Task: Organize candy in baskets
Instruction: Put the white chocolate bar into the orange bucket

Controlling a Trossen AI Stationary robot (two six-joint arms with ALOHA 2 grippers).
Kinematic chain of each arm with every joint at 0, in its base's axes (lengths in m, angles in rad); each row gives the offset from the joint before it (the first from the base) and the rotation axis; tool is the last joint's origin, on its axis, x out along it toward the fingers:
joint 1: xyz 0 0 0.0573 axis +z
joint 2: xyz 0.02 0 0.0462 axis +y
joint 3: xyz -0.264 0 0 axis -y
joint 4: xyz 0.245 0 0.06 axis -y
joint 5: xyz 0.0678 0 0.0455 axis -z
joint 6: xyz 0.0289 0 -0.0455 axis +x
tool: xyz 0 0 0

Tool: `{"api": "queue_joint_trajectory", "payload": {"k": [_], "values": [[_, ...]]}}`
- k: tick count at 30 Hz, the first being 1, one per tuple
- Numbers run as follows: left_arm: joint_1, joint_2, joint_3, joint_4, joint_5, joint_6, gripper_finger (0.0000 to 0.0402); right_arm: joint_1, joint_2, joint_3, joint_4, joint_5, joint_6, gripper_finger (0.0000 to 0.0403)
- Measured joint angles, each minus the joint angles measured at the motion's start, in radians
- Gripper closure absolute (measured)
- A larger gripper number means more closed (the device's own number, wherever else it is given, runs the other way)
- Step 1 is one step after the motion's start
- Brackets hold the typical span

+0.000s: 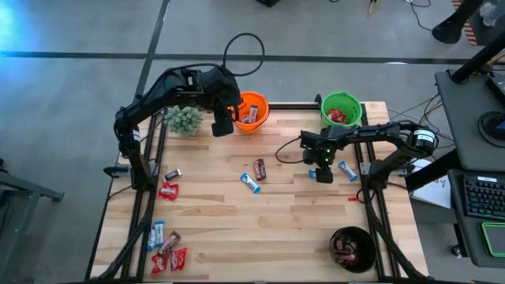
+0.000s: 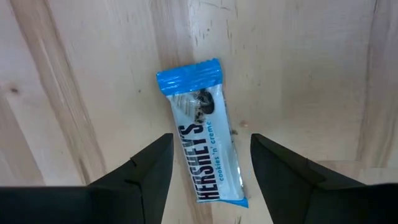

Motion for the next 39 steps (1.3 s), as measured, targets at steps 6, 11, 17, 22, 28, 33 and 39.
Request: {"api": "queue_joint_trajectory", "payload": {"k": [6,11,17,22,28,33,39], "values": [[0.000,0.000,0.000,0.000,0.000,0.000,0.0280,0.000,0.000,-0.024,0.015,0.017,0.000,0.0199],[0.000,0.000,0.000,0.000,0.000,0.000,0.0280,0.000,0.000,-0.033,0.024,0.017,0.010,0.0199],[0.000,0.000,0.000,0.000,0.000,0.000,0.0280,0.000,-0.002,-0.054,0.052,0.023,0.015,0.0199],[0.000,0.000,0.000,0.000,0.000,0.000,0.0280,0.000,-0.002,-0.055,0.058,0.023,0.020,0.0199],[0.000,0.000,0.000,0.000,0.000,0.000,0.0280,0.000,-0.002,-0.064,0.072,0.024,0.021,0.0215],[0.000,0.000,0.000,0.000,0.000,0.000,0.0280,-0.001,0.033,-0.064,0.075,0.024,0.052,0.0270],[0.000,0.000,0.000,0.000,0.000,0.000,0.0280,-0.001,0.091,-0.065,0.073,0.015,0.061,0.0333]]}}
